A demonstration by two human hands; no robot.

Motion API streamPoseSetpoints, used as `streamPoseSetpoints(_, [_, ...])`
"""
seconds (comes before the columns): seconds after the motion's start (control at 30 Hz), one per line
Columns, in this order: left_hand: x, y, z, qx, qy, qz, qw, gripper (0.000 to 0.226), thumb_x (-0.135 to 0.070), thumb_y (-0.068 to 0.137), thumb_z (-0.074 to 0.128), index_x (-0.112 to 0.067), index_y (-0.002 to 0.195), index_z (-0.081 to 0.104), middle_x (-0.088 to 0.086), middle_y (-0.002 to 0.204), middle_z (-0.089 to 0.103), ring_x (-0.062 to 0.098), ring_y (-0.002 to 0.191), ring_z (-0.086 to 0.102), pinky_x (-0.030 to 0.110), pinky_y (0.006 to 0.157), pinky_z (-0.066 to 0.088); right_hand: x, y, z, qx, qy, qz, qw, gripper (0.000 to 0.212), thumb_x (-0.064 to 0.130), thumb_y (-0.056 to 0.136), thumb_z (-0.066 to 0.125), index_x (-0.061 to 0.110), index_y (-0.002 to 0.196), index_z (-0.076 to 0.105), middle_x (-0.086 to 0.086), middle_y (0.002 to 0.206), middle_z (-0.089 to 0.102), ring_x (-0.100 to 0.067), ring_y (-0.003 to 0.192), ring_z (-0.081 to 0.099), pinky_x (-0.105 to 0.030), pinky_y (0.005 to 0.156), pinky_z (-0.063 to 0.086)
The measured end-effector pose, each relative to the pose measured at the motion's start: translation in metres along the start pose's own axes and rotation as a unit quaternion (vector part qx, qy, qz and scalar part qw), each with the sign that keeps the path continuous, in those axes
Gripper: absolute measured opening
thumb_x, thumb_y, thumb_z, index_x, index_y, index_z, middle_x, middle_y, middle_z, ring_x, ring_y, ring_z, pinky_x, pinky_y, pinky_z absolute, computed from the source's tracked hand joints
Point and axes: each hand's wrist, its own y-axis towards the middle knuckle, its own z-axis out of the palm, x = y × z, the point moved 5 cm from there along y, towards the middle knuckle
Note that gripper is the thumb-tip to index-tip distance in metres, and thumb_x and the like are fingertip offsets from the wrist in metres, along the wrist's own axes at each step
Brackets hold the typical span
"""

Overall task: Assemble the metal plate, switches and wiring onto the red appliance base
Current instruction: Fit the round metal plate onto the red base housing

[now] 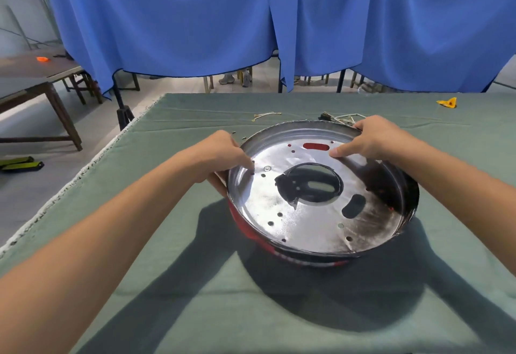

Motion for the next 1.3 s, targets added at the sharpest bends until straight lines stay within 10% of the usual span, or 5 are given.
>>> streamPoseSetpoints(0.9, [0.035,-0.029,-0.047,-0.047,0.017,-0.047,0.998,0.012,-0.002,0.085,0.065,0.008,0.078,0.061,0.009,0.044,0.062,0.021,0.038,0.062,0.03,0.037,0.05,0.036,-0.006,0.047,0.115,0.007,0.017,0.993,0.089,0.05,0.071,0.077,0.002,0.138,0.043,-0.014,0.142,0.046,-0.034,0.123,0.047,-0.035,0.084,0.037])
streamPoseSetpoints(1.3, [0.018,-0.027,-0.047,0.005,0.05,-0.101,0.994,0.009,-0.004,0.089,0.062,0.003,0.085,0.058,0.018,0.081,0.065,0.028,0.064,0.066,0.031,0.037,0.051,0.026,-0.005,0.041,0.222,-0.035,0.073,0.972,0.101,0.054,0.063,0.077,0.01,0.144,0.037,-0.015,0.147,0.041,-0.04,0.111,0.057,-0.041,0.081,0.055])
